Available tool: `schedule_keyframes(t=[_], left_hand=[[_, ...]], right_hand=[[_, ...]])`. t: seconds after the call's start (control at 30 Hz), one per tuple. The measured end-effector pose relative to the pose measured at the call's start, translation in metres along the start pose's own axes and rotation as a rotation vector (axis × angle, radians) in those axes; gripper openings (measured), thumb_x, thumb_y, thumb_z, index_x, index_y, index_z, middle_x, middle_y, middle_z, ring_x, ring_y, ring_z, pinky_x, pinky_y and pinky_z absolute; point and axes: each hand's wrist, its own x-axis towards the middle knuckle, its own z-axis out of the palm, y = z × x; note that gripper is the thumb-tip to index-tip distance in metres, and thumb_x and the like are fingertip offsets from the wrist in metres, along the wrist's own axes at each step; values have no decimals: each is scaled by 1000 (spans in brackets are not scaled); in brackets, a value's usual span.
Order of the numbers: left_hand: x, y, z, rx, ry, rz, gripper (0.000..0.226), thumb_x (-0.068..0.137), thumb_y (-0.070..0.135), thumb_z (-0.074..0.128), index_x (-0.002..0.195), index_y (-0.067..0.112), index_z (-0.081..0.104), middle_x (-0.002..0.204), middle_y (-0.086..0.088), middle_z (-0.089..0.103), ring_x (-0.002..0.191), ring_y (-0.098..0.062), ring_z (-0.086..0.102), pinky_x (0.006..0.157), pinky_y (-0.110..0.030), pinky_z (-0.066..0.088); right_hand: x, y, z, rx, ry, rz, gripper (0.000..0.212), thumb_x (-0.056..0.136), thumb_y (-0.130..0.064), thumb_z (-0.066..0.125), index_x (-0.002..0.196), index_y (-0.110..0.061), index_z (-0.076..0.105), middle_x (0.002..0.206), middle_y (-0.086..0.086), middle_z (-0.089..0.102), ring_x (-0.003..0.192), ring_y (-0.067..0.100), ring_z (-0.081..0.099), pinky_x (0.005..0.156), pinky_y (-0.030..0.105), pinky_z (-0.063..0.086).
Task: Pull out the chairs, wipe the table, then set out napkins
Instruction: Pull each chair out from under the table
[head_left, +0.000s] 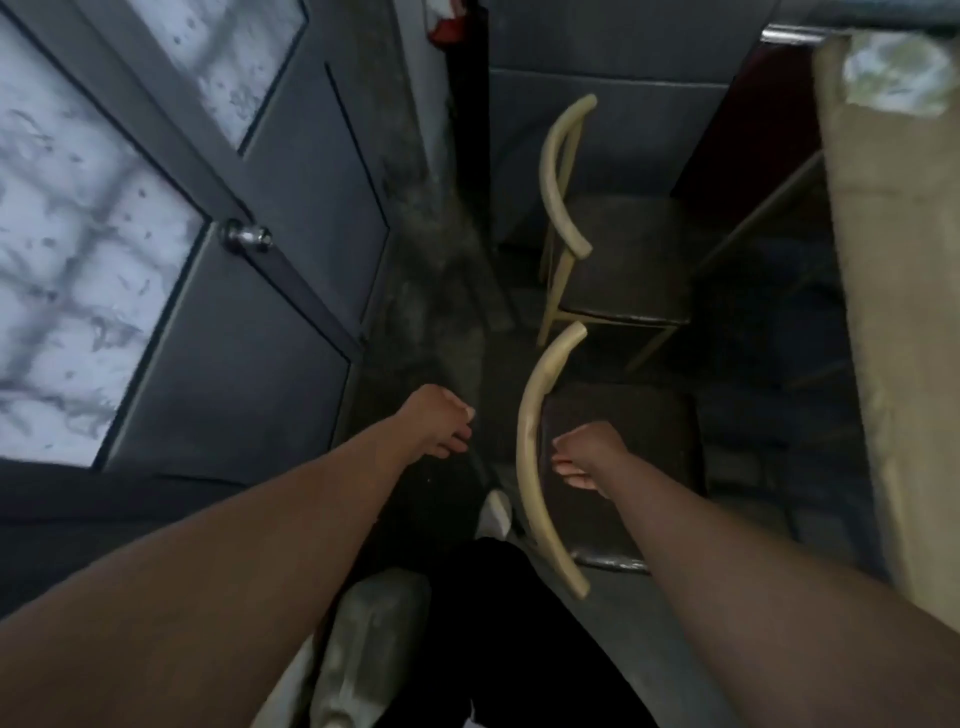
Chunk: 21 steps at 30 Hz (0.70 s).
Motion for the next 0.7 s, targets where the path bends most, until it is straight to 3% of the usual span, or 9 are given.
schedule_keyframes(t=[0.1, 0.27, 0.37, 0.47, 0.57, 0.7], left_hand=[[21, 29, -11, 66, -28, 17, 30, 99, 20, 47, 125, 5, 54, 114, -14, 64, 92, -24, 63, 85, -36, 51], [52, 83, -18, 153, -83, 23, 36, 99, 22, 47, 132, 7, 49, 120, -14, 64, 97, -24, 64, 84, -35, 51], [62, 104, -14, 232, -128, 36, 35, 99, 22, 48, 131, 6, 50, 121, -15, 64, 93, -22, 63, 80, -33, 51], [75, 127, -5, 349, -172, 34, 31, 99, 20, 48, 127, 7, 52, 125, -15, 62, 95, -22, 64, 75, -31, 51], [90, 146, 7, 477, -213, 48, 28, 100, 19, 47, 124, 8, 54, 126, -16, 61, 106, -27, 64, 88, -36, 52], [111, 161, 22, 682, -295, 73, 27, 99, 20, 47, 122, 10, 55, 122, -14, 64, 101, -25, 66, 93, -38, 51]], right_hand=[[11, -20, -6, 25, 30, 1, 11, 96, -15, 54, 99, -7, 59, 86, 8, 64, 69, 15, 59, 55, 26, 47], [28, -46, -15, 72, 92, 13, 13, 93, -15, 57, 82, -9, 61, 101, 14, 70, 89, 23, 67, 62, 26, 51], [30, -51, -21, 165, 97, 23, 15, 93, -17, 56, 82, -9, 61, 97, 14, 69, 85, 23, 66, 59, 25, 49], [33, -52, -29, 305, 111, 75, 16, 95, -16, 54, 82, -9, 60, 84, 10, 65, 69, 16, 61, 53, 23, 45], [36, -49, -34, 451, 153, 134, 20, 97, -14, 51, 79, -10, 58, 73, 6, 61, 61, 13, 57, 52, 24, 43], [39, -42, -30, 640, 216, 186, 17, 95, -12, 52, 79, -12, 56, 73, 5, 60, 60, 15, 56, 52, 25, 44]])
